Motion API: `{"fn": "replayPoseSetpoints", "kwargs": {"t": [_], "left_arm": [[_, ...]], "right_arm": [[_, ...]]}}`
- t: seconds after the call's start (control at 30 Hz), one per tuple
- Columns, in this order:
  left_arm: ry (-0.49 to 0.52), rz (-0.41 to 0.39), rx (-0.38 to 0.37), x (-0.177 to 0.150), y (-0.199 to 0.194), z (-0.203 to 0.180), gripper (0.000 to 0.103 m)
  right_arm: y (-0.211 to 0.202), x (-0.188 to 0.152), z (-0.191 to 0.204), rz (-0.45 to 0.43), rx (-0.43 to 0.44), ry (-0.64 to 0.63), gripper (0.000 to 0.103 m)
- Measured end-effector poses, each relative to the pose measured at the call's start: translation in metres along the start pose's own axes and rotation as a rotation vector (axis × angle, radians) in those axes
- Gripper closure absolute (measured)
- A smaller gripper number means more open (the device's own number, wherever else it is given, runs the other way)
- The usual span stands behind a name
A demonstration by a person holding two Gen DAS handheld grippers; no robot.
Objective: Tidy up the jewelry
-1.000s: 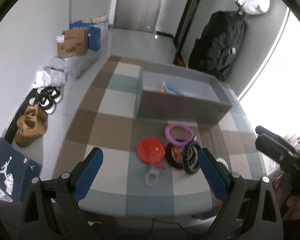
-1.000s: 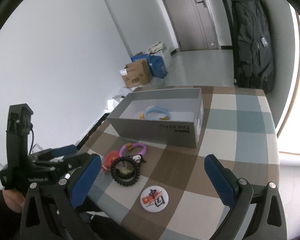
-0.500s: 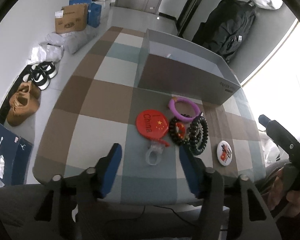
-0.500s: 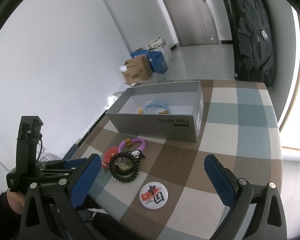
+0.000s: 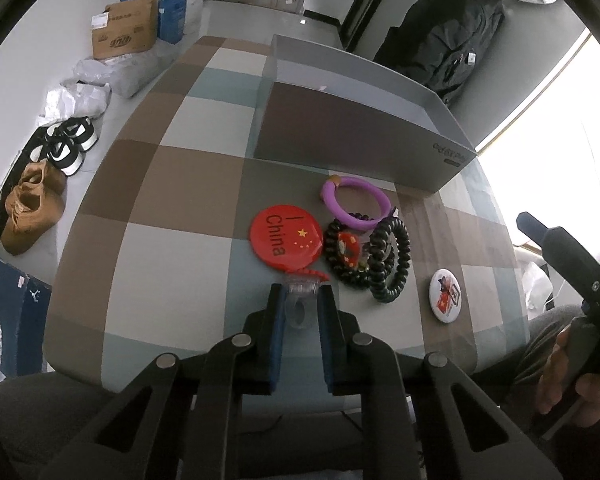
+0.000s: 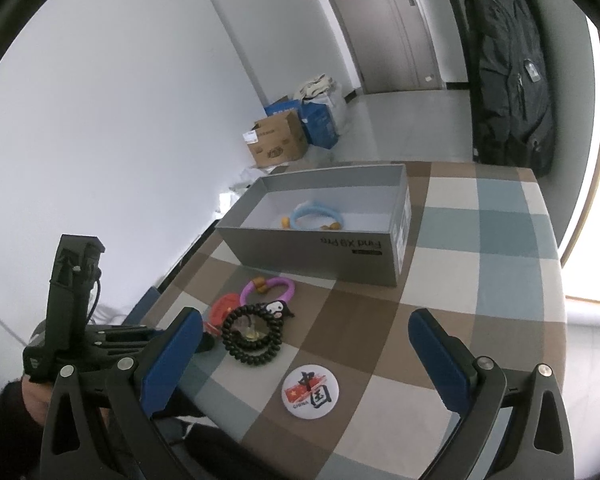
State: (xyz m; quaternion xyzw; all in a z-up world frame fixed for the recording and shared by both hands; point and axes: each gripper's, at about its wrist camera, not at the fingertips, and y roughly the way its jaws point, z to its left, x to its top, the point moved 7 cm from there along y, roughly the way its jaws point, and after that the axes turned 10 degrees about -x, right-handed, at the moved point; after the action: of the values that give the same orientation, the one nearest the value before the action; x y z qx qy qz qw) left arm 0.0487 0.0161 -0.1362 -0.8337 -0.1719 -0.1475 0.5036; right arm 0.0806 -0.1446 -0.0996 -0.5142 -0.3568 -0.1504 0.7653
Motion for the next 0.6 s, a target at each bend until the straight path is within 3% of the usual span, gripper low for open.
{"fn": "replayPoseSetpoints", "kwargs": {"t": [0.3,0.6], "left_arm": [[0.012,-0.018,0.005,0.002,-0.008,-0.006,0.092],[-0.028,-0.183,-0.069,0.027,-0.039,-0.013,0.092]], "right_arm": [[-0.001,-0.001,-0.003,0.003,-0.011,0.012,0.0],[0.002,-0.009,-0.003,0.035,-0.038,-0.022,0.0]]}}
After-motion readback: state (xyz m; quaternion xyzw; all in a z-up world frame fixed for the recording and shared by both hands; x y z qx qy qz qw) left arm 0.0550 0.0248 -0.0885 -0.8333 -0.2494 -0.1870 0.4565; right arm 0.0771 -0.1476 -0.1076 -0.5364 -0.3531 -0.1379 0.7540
